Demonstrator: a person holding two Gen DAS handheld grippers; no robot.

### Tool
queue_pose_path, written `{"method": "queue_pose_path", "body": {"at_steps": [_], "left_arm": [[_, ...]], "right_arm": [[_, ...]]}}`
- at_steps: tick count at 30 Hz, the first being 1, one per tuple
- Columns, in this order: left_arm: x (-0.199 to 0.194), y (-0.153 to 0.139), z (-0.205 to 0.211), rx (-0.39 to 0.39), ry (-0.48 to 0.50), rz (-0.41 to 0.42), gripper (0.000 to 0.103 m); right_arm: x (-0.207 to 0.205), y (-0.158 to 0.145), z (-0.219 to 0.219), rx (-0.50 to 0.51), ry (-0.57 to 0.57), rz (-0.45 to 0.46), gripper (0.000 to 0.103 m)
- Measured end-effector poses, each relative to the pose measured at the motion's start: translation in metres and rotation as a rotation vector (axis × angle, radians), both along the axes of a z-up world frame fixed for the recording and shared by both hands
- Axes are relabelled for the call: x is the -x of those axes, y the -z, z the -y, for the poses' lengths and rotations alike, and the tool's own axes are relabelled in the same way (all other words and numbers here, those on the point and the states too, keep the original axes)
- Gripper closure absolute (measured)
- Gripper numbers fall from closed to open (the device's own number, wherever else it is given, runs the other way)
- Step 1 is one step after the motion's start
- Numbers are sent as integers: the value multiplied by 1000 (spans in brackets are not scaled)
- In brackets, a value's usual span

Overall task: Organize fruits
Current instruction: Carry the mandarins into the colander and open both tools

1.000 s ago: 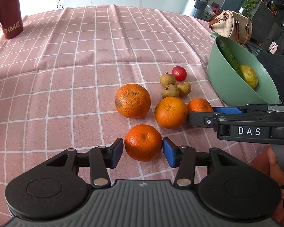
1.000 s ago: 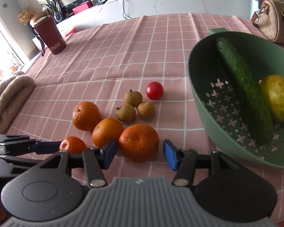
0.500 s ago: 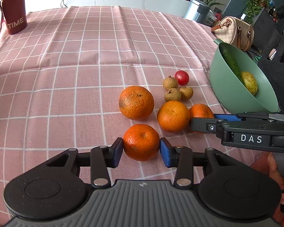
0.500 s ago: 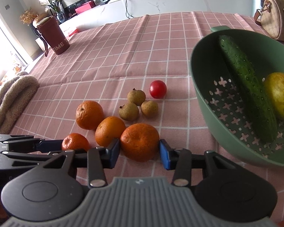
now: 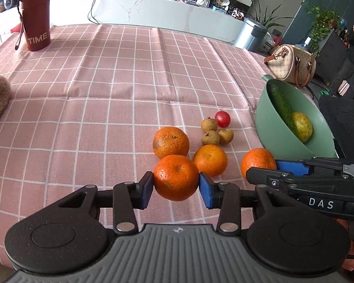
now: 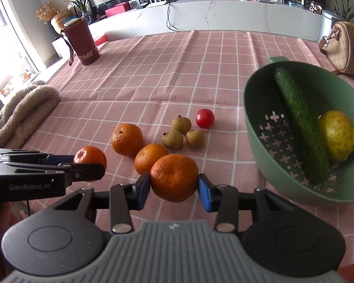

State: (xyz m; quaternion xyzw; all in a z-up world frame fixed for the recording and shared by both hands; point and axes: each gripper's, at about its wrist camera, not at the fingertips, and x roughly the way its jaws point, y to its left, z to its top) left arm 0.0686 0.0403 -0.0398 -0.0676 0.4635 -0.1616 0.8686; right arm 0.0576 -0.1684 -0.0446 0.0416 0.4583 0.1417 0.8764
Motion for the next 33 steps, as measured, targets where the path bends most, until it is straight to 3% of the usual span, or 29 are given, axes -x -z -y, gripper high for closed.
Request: {"method": "queue_pose_path", "body": {"at_steps": [14,22,26,33], "left_arm": [[-7,-60,60,98,59,54,56],[-21,-72,109,124,132,38,56],[-36,-65,134,122,188,-12,56],[-56,-49,179,46,293,-83,56]], "right_arm": [[12,-73,56,63,-55,96,63],[7,-71,108,107,-31,60,63],[3,-66,131,105,-30,23,63],[-12,-53,150,118,-57,-61,63]]}}
